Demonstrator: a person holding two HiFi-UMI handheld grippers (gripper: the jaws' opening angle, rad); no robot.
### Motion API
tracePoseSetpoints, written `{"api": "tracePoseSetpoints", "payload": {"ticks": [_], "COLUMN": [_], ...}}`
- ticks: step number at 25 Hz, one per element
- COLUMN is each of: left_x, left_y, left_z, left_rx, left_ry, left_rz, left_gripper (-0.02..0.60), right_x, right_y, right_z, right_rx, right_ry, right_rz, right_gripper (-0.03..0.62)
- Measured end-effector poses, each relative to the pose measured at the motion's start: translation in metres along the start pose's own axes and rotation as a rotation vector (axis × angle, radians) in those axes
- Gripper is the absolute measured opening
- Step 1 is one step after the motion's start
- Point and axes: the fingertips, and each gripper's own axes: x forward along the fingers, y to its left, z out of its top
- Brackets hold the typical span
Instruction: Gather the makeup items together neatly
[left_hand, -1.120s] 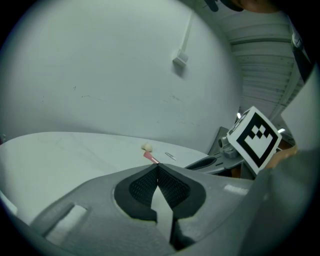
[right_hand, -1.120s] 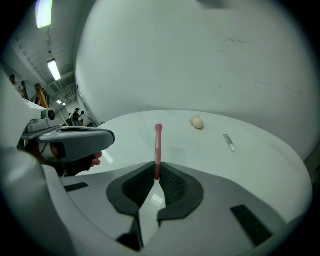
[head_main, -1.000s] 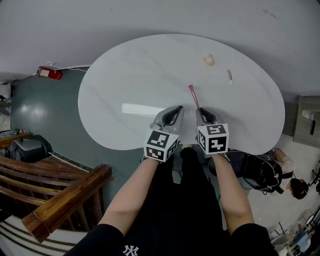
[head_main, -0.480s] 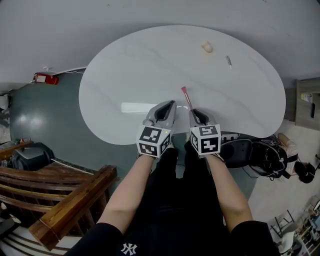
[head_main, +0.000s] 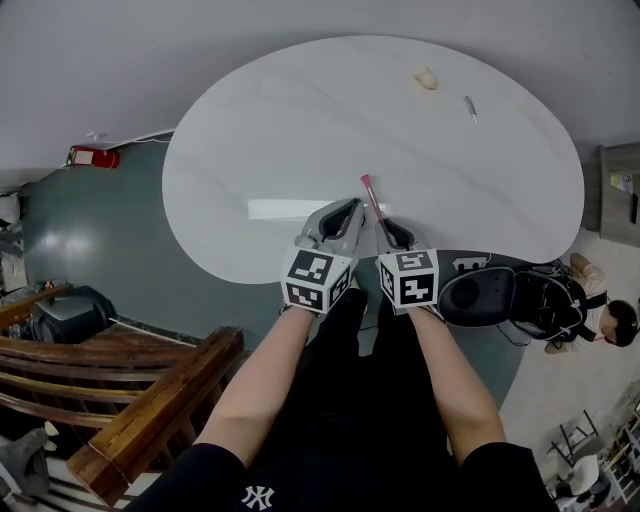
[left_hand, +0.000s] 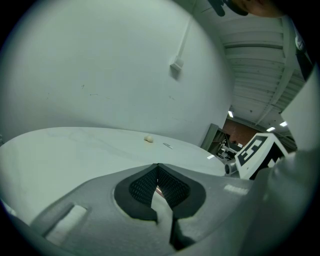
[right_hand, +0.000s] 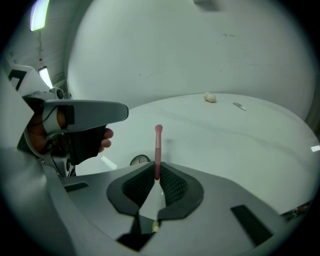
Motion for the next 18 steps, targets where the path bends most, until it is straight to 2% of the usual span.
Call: {"api": "tracePoseSetpoints", "payload": {"ticks": [7,18], "left_x": [-0.005,-0.007], "left_y": [0.007,0.012], "left_z": [-0.009,-0.011], "left_rx": [0.005,0.001], "left_ry": [0.017,0.016], "left_rz": [-0.009,-0.015], "left_gripper": [0.008,0.008], "right_x": [0.018,0.032], "right_y": [0.005,0.007], "right_z": [-0.018,-0.032], "right_rx": [0.057,0.090], "right_ry": [0.042,0.078], "right_rz": [-0.004,0.000], "right_gripper": [0.043,0.044]}}
